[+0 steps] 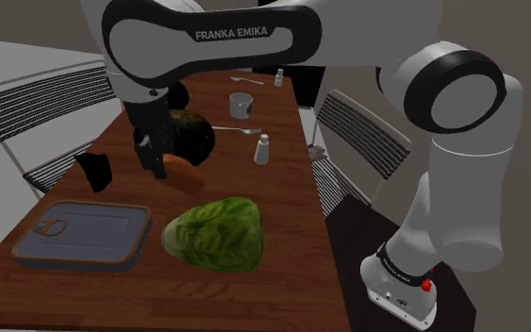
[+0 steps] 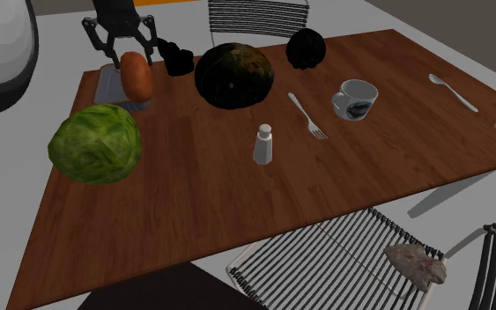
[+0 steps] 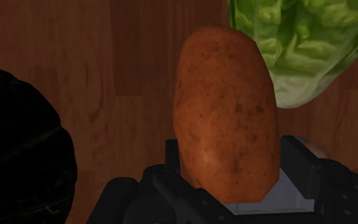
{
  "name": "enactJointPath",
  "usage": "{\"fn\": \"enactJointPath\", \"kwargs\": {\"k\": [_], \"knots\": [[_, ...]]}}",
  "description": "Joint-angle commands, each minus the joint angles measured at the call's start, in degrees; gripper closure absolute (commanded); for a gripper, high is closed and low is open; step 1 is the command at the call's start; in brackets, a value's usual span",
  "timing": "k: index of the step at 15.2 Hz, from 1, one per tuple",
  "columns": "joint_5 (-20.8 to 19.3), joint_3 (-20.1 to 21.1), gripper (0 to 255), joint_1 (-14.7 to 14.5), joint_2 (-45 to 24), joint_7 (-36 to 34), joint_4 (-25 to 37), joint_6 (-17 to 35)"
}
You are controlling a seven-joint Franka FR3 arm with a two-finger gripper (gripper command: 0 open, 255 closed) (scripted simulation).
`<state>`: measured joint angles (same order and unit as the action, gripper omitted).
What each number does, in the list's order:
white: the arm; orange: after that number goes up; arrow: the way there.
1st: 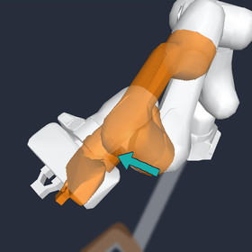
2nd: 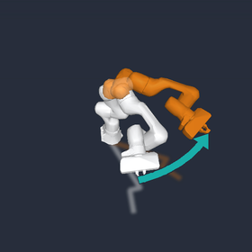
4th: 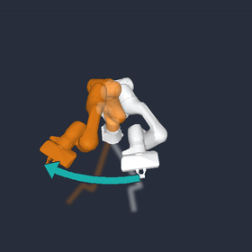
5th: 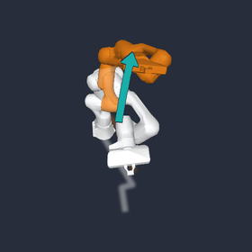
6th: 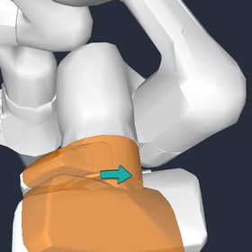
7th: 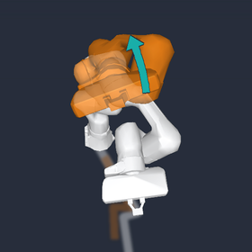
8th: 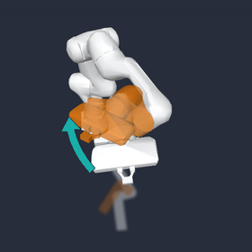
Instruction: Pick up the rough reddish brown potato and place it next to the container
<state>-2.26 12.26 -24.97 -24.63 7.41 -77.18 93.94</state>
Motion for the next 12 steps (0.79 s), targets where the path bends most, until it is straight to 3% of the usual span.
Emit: {"fn": "enactJointPath", "kwargs": {"k": [1,12], "knots": [[-0.12,0.01,255,-0.19,-0.62,-0.27,-0.33,0.98],[-0.34,-0.18,255,0.02,-1.58,-0.21,-7.38,8.96]]}}
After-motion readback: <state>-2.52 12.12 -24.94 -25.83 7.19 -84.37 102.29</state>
